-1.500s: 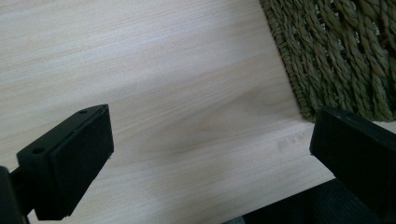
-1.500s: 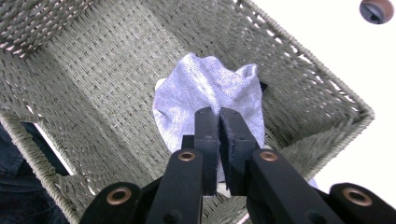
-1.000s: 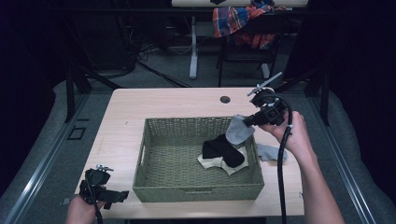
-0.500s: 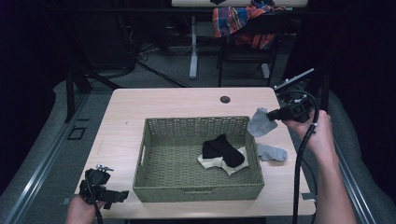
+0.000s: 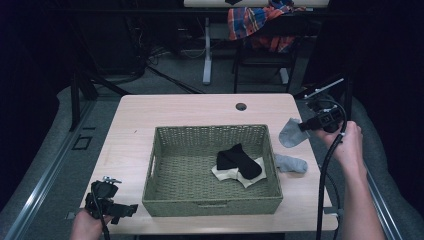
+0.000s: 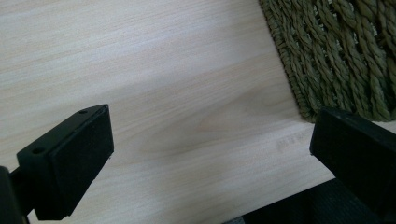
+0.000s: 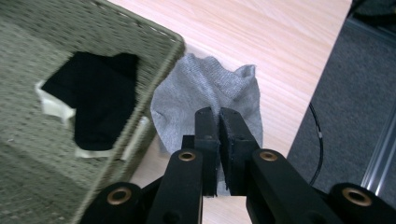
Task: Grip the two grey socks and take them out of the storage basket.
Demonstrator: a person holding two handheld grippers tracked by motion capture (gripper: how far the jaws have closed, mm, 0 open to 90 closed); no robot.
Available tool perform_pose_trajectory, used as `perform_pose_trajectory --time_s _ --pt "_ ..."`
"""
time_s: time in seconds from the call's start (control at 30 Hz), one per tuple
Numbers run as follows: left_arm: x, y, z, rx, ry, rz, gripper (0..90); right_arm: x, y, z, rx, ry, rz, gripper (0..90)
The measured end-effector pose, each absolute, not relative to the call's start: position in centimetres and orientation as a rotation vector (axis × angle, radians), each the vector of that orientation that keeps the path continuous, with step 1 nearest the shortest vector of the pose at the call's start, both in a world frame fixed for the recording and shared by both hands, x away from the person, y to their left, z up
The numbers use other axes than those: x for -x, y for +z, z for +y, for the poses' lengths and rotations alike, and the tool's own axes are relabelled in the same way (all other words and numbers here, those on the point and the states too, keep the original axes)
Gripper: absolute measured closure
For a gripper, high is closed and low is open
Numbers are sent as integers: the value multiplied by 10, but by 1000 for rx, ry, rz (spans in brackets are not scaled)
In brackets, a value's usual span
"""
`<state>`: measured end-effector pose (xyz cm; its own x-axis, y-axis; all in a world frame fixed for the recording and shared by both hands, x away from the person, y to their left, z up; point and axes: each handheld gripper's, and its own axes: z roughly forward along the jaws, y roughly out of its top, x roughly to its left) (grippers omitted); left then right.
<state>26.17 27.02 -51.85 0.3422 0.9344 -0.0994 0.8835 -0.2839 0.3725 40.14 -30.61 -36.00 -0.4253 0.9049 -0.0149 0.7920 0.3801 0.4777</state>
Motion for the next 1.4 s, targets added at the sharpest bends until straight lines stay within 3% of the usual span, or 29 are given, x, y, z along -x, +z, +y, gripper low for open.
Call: perform_pose_trajectory --time_s 0.87,1.0,1.17,1.3,1.4 --pt "-262 -518 270 -2254 195 1604 0 -446 -480 -325 -1682 343 2449 854" --pt "-262 -518 270 -2251 194 1604 0 -446 -480 -328 -1689 357 2442 706" --pt "-262 -518 270 -2252 196 1603 0 -438 -455 -329 -1667 408 2400 373" --pt "-262 -518 270 -2254 196 1601 0 -429 -436 -326 -1609 466 2407 190" --pt "-262 -518 269 -2255 197 1601 0 -424 -425 -323 -1562 485 2421 133"
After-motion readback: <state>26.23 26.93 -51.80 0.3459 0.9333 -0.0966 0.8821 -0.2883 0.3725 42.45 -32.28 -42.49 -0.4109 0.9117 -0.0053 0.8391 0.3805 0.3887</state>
